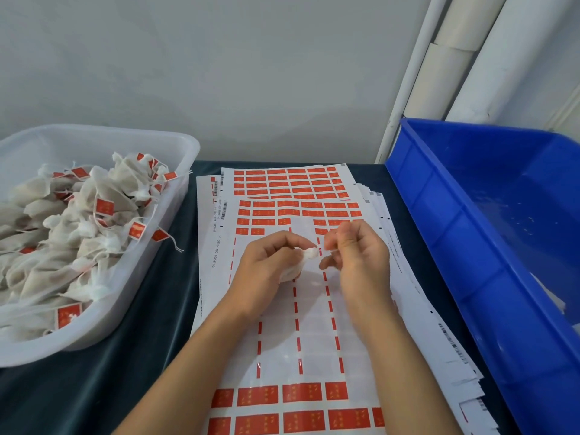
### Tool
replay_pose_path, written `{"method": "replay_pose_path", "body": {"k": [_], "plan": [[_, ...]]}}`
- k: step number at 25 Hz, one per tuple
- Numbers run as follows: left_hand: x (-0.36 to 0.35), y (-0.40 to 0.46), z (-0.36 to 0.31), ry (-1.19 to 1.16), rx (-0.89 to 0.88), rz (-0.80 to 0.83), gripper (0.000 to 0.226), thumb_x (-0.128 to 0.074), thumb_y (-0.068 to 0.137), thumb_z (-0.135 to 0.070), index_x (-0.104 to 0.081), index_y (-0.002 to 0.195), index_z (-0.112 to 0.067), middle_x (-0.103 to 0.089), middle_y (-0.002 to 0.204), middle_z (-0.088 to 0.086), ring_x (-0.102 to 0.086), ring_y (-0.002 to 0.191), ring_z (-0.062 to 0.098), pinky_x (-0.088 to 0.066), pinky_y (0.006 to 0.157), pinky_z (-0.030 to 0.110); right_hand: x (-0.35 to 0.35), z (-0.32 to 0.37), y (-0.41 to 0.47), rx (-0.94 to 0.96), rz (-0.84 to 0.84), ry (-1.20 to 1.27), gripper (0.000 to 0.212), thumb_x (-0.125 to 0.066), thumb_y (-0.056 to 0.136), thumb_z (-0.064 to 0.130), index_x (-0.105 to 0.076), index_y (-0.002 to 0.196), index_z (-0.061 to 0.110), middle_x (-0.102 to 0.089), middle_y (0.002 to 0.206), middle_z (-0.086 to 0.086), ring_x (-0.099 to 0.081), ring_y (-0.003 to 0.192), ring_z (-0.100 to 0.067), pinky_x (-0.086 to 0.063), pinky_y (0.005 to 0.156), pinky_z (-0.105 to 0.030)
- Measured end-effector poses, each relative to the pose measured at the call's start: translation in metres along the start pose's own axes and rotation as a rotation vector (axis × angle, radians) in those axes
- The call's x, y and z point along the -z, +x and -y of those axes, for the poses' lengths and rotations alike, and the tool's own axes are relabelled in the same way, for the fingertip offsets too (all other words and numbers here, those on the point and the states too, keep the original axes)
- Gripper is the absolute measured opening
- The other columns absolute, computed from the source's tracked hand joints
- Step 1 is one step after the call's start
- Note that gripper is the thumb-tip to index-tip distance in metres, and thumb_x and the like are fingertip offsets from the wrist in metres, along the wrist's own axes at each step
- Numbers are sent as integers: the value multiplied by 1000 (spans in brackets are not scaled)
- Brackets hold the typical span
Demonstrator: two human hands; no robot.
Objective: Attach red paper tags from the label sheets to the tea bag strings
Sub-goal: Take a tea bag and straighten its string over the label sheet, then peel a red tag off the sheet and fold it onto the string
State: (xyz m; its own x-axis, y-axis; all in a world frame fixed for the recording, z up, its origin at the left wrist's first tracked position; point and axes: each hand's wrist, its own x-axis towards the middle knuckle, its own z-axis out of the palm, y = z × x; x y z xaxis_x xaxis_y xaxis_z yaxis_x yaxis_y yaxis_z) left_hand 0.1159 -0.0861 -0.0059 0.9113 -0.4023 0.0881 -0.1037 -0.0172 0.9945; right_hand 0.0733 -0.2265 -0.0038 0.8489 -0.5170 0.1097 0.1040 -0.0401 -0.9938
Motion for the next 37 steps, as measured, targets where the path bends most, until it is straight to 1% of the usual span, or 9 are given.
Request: {"method": "replay_pose_path", "body": {"k": [2, 5, 10, 13, 17, 25, 29, 34, 37], "plan": [[2, -3, 0, 23, -31, -10, 30, -50, 91, -29, -79, 97, -25, -75, 98, -7, -66, 93, 6, -48, 74, 7, 1, -7, -2, 226, 84, -365, 27, -49, 104, 47, -60, 88, 30, -67, 88, 18, -66, 84, -7, -53, 67, -11], [-1, -4, 0, 47, -22, 15, 15, -63, 96, -36, -75, 97, -27, -72, 74, 6, -64, 62, 17, -51, 60, 19, -1, -15, -2, 335, 129, -482, 21, -50, 105, 44, -59, 90, 31, -63, 88, 17, -63, 90, -6, -51, 71, -11], [-4, -1, 7, 186, -3, -4, 20, -65, 101, -31, -72, 84, -25, -72, 71, -3, -70, 69, 15, -58, 69, 19, 12, -14, 8, 153, -92, -297, 31, -43, 106, 51, -59, 87, 32, -68, 89, 23, -68, 88, 0, -54, 65, -12], [-2, 0, 8, 108, -28, -33, 22, -63, 103, -28, -73, 85, -21, -73, 73, -2, -70, 74, 18, -57, 76, 18, 24, -24, 17, 116, -320, -696, 18, -50, 105, 44, -60, 105, 29, -65, 111, 14, -63, 107, -12, -58, 85, -30], [-3, 2, 8, 56, -40, -45, 23, -62, 103, -26, -72, 85, -15, -74, 77, -2, -69, 77, 11, -54, 72, 11, 18, -31, 19, 16, -255, -1113, 53, -55, 98, 58, -52, 134, 20, -57, 136, 0, -55, 123, -20, -51, 101, -40], [-7, 3, 12, 52, -11, -57, 26, -61, 103, -27, -71, 82, -18, -74, 75, -3, -69, 77, 11, -53, 74, 9, 7, -28, 25, 20, -253, -1318, 61, -50, 94, 69, -60, 130, 22, -66, 124, 1, -64, 102, -18, -53, 85, -33], [-7, 2, 12, 49, -8, -54, 26, -60, 104, -26, -71, 82, -18, -73, 75, -3, -68, 77, 11, -52, 72, 8, 8, -26, 27, 19, -266, -1342, 55, -52, 93, 69, -67, 120, 23, -70, 111, 2, -54, 79, -13, -46, 70, -29], [-6, 2, 11, 43, 1, -62, 27, -60, 104, -26, -70, 80, -19, -72, 75, -4, -68, 78, 10, -52, 71, 7, 7, -20, 38, -36, -288, -1301, 47, -54, 95, 65, -72, 111, 25, -73, 105, 4, -58, 72, -14, -40, 63, -27], [-5, 2, 10, 37, -3, -60, 27, -60, 104, -25, -70, 81, -17, -73, 75, -3, -67, 78, 11, -51, 75, 9, 5, -23, 31, 20, -323, -1294, 43, -55, 95, 62, -72, 112, 25, -72, 103, 4, -61, 75, -15, -49, 66, -27]]}}
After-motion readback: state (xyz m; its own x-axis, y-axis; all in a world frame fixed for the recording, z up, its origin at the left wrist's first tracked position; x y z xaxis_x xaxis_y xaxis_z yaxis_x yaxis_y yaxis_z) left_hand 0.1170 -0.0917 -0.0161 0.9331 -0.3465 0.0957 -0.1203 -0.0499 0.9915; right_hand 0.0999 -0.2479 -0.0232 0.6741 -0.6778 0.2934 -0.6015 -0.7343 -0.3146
